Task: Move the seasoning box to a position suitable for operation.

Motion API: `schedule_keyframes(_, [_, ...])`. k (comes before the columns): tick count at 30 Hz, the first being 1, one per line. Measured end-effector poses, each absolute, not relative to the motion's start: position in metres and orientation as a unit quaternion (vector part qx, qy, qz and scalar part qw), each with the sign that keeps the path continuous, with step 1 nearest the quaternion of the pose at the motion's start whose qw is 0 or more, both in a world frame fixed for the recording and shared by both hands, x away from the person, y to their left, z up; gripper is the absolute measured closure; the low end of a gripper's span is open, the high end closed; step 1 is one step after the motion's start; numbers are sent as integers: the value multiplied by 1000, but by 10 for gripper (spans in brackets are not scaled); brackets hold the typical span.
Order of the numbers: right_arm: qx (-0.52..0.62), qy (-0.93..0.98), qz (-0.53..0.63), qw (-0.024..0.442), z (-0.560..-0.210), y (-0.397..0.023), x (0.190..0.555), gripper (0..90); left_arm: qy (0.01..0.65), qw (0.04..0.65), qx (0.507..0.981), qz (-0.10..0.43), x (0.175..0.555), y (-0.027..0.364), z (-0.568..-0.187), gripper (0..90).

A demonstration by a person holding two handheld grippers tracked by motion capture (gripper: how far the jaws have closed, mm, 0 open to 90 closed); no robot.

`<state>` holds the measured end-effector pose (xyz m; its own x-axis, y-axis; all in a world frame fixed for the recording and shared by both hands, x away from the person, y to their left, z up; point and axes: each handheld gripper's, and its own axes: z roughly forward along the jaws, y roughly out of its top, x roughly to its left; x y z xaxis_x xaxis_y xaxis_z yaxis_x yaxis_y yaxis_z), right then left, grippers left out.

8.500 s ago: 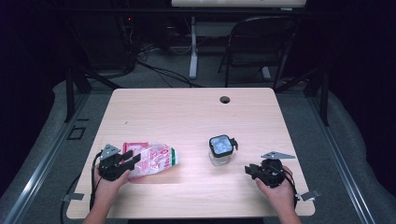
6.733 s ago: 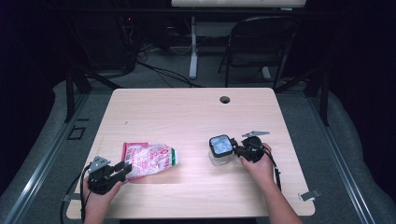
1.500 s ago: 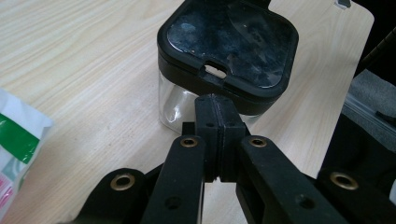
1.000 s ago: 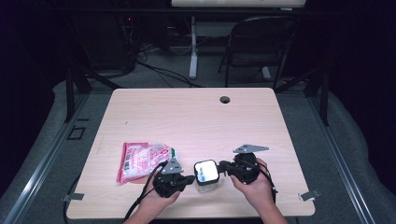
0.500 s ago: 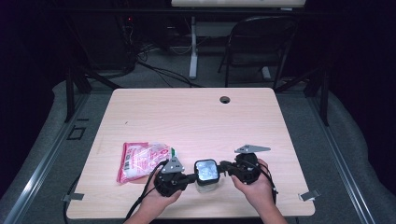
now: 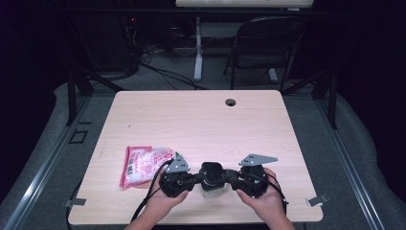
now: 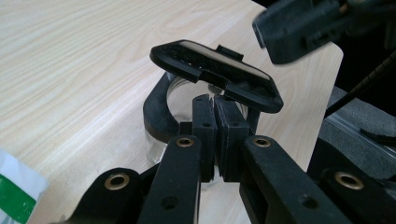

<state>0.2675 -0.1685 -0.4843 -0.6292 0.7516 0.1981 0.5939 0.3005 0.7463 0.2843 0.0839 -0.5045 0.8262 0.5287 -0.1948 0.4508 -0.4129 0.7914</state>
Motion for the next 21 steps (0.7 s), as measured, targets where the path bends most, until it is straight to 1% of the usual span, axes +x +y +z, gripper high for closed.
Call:
schedule_keyframes(4, [401,811,412,110,-485,-165,259,654,289,459,839,44,286,82,-501,864])
schedule_keyframes(11, [390,817,412,103,-486,-160,250,582,291,463,836,47,288,78,-496,848])
schedule_keyframes(14, [383,818,413,112,-487,-156,249,540,287,462,837,54,288,76,-493,844])
schedule_keyframes(15, [383,818,413,112,-487,-156,249,540,287,462,837,54,288,76,-493,844])
schedule_keyframes(16, [375,822,409,127,-488,-152,248,533,287,462,837,53,288,75,-493,842])
schedule_keyframes(18, [372,824,403,137,-489,-149,247,523,286,463,837,55,288,74,-492,841])
schedule_keyframes(19, [364,810,437,146,-494,-146,249,520,287,465,836,56,288,74,-492,839])
schedule_keyframes(21, [361,802,450,154,-497,-142,251,533,287,462,837,57,288,73,-492,835])
